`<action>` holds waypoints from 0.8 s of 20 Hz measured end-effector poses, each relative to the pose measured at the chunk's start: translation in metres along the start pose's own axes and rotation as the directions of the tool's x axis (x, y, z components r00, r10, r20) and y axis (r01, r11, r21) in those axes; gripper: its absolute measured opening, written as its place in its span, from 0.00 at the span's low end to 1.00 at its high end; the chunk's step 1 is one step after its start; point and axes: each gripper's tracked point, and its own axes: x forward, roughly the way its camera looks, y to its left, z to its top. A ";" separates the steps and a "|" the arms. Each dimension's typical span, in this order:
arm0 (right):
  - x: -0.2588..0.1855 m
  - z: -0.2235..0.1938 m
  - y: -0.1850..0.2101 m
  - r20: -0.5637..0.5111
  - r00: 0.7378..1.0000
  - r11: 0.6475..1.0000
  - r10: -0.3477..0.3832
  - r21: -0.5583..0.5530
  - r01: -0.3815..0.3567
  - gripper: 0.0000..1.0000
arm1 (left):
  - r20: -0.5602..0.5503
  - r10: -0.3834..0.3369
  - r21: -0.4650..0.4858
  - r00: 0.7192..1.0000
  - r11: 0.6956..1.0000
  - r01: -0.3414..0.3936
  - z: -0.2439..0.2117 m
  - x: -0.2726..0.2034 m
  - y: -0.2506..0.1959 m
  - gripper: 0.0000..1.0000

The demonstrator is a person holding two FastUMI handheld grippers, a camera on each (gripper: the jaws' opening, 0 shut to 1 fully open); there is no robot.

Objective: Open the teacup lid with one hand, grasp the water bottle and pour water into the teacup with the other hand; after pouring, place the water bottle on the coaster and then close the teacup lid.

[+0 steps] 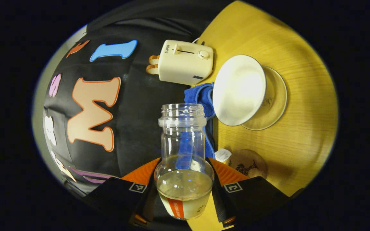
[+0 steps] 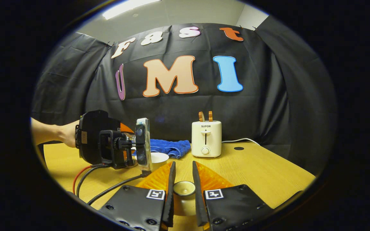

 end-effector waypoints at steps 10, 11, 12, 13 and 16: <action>-0.001 0.000 -0.001 0.000 1.000 1.000 0.004 0.001 -0.004 0.31 | -0.047 0.007 0.275 0.999 0.961 0.006 -0.005 -0.001 0.008 0.71; -0.001 -0.001 0.000 0.000 1.000 1.000 0.004 0.001 -0.004 0.31 | -0.044 0.011 0.289 0.999 0.957 0.002 -0.003 -0.001 0.008 0.71; 0.000 0.000 0.000 0.000 1.000 1.000 0.004 0.001 -0.004 0.31 | -0.042 0.014 0.305 0.999 0.952 -0.001 -0.002 -0.002 0.009 0.71; -0.001 0.000 0.000 0.000 1.000 1.000 0.004 0.001 -0.004 0.31 | -0.039 0.019 0.320 0.999 0.948 -0.005 0.000 -0.003 0.009 0.71; 0.000 -0.001 0.000 0.000 1.000 1.000 0.006 0.001 -0.006 0.31 | -0.033 0.029 0.351 0.999 0.936 -0.015 0.004 -0.008 0.009 0.71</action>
